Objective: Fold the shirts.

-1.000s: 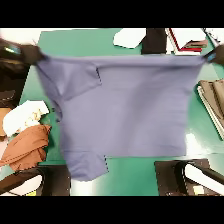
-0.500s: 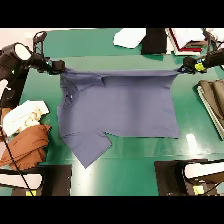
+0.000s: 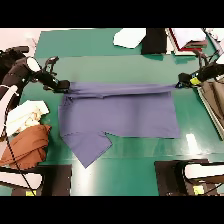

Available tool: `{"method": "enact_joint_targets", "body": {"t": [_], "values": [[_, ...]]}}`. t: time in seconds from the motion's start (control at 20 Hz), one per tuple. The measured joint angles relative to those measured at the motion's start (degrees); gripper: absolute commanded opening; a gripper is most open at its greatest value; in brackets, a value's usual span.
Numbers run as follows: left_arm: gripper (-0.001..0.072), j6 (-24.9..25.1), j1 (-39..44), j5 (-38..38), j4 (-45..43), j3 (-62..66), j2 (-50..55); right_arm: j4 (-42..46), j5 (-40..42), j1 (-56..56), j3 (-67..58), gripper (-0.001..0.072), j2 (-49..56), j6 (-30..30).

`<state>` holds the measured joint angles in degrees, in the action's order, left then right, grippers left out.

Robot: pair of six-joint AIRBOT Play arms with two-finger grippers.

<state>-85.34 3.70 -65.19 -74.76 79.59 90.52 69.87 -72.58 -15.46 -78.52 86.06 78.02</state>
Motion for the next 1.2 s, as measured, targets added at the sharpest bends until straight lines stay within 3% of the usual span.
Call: {"method": "enact_joint_targets", "body": {"t": [0.05, 0.1, 0.5, 0.9, 1.2], "values": [[0.0315, 0.2, 0.0, 0.4, 0.0, -0.8, 0.0, 0.6, 0.8, 0.2, 1.7, 0.0453, -0.5, -0.1], [0.058, 0.2, -0.1, 0.6, -0.3, -1.4, 0.0, 0.4, 1.7, 0.3, 3.1, 0.0459, -1.0, -0.1], [0.0586, -2.0, 0.0, -3.1, -0.4, -6.7, -7.0, -1.1, 2.5, 0.7, 5.1, 0.0451, -7.8, -0.1], [0.0586, -8.4, 0.0, -8.0, -2.0, -35.9, -34.4, -1.3, 1.2, 0.7, 5.1, 0.0451, -17.9, -0.1], [0.0585, -11.3, 4.0, -7.9, 1.6, -49.5, -42.0, -2.2, 1.0, 0.7, 5.1, 0.0451, -19.8, -0.1]]}}
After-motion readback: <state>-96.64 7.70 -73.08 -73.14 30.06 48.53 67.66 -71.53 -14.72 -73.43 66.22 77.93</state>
